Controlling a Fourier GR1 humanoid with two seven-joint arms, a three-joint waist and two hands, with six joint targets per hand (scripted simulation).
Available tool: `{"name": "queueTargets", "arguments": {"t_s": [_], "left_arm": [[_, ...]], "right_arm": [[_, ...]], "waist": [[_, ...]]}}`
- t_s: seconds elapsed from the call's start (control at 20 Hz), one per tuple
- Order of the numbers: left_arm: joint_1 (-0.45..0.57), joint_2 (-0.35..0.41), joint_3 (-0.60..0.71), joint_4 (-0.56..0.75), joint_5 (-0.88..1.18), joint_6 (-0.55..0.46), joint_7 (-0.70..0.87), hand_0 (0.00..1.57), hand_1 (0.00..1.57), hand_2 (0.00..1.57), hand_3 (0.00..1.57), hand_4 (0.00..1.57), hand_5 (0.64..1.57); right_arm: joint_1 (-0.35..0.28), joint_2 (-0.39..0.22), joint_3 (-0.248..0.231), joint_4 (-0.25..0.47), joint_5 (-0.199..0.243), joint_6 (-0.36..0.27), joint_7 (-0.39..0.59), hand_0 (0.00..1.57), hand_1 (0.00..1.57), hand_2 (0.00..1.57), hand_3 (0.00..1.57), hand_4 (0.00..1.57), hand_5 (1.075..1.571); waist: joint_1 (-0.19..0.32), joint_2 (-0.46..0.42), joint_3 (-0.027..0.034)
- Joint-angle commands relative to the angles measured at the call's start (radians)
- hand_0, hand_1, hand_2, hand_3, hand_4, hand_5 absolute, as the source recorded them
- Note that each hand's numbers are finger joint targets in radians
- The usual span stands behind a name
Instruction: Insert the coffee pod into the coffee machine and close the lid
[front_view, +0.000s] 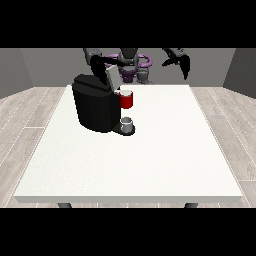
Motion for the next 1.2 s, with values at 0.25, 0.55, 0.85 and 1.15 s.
{"name": "queueTargets", "arguments": {"t_s": [0.25, 0.55, 0.85, 1.15], "left_arm": [[-0.001, 0.018, -0.021, -0.018, 0.007, -0.022, -0.02, 0.0, 0.0, 0.0, 0.0, 0.39, 1.571], [-0.003, 0.013, -0.036, -0.007, -0.017, -0.004, -0.027, 0.0, 0.0, 0.0, 0.0, 0.33, 1.571], [-0.084, -0.011, -0.049, -0.011, -0.003, -0.001, -0.011, 0.0, 0.0, 0.0, 0.0, 0.39, 1.571], [-0.099, -0.014, -0.071, -0.008, -0.006, -0.02, -0.033, 0.0, 0.0, 0.0, 0.0, 0.38, 1.571]], "right_arm": [[-0.141, -0.042, 0.026, 0.032, 0.045, 0.024, 0.02, 0.0, 0.0, 0.0, 0.0, 0.1, 1.571], [-0.158, 0.041, 0.068, 0.012, 0.077, -0.037, 0.037, 0.0, 0.0, 0.0, 0.0, 0.0, 1.571], [-0.232, 0.005, 0.104, -0.033, 0.147, -0.063, 0.087, 0.0, 0.0, 0.0, 0.0, 0.08, 1.571], [-0.304, -0.066, 0.078, -0.074, 0.163, -0.056, 0.165, 0.0, 0.0, 0.0, 0.0, 0.24, 1.571]], "waist": [[0.046, 0.046, 0.0014], [0.073, 0.053, 0.0013], [0.131, 0.104, 0.0012], [0.203, 0.142, 0.0013]]}}
